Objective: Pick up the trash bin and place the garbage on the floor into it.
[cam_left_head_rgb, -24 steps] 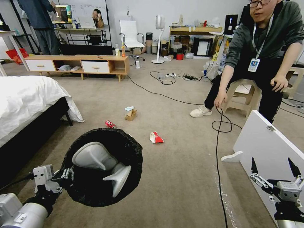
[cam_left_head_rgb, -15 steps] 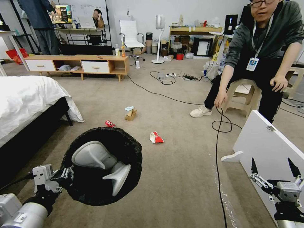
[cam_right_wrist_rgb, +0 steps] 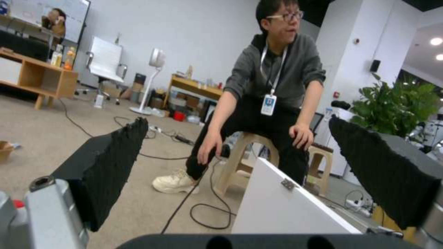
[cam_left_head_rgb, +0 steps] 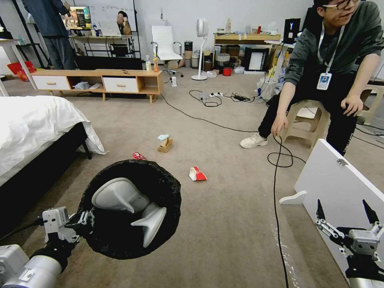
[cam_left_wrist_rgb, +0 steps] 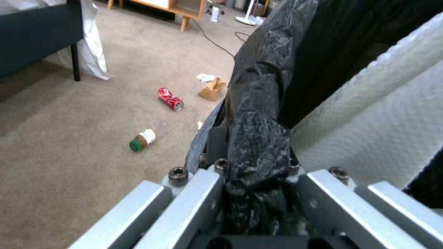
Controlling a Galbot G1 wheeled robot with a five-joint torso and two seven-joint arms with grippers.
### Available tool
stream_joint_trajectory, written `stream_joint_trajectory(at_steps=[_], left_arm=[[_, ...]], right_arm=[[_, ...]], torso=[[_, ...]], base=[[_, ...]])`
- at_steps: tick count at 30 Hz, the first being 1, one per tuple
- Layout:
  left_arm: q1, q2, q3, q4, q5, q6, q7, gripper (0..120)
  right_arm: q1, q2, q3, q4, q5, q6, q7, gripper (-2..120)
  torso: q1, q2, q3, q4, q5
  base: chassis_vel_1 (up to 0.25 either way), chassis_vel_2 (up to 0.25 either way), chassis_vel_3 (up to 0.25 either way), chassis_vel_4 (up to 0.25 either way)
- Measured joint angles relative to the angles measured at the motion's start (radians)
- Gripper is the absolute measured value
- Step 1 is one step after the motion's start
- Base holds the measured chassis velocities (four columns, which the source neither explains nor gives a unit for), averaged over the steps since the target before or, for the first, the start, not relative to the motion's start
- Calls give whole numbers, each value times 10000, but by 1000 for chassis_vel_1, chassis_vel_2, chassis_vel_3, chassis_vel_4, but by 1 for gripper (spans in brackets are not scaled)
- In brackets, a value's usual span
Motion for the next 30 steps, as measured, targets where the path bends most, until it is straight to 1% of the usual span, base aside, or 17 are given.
stream_joint_trajectory(at_steps=[9, 15, 20, 23, 25, 27, 30], left_arm=[[2, -2, -8, -11, 11, -37, 11, 2], [4, -10, 6, -45, 34, -38, 29, 2], [19, -43, 3, -50, 96, -220, 96, 2], [31, -58, 0, -49, 118, -229, 113, 2], [32, -89, 0, -49, 132, -247, 129, 2], [28, -104, 2, -51, 139, -249, 138, 2], [31, -130, 17, -63, 167, -249, 149, 2]], right_arm=[[25, 9, -2, 13, 10, 9, -9, 100], [14, 21, -3, 9, 14, 41, -15, 100], [50, 38, -31, -27, 12, 65, -26, 100], [60, 40, -44, -38, 12, 70, -34, 100], [85, 32, -48, -50, 13, 72, -47, 100], [89, 23, -48, -55, 17, 73, -52, 100], [96, 10, -47, -63, 40, 74, -70, 100]], torso=[[1, 0, 0, 0, 1], [0, 0, 0, 1, 0], [0, 0, 0, 7, 0], [0, 0, 0, 7, 0], [0, 0, 0, -2, 0], [0, 0, 0, -5, 0], [0, 0, 0, 0, 0]], base=[[11, 11, 16, 15], [69, 60, 68, 73], [96, 85, 78, 86], [57, 58, 66, 54], [0, 0, 0, 0], [0, 0, 0, 0], [0, 0, 0, 0]])
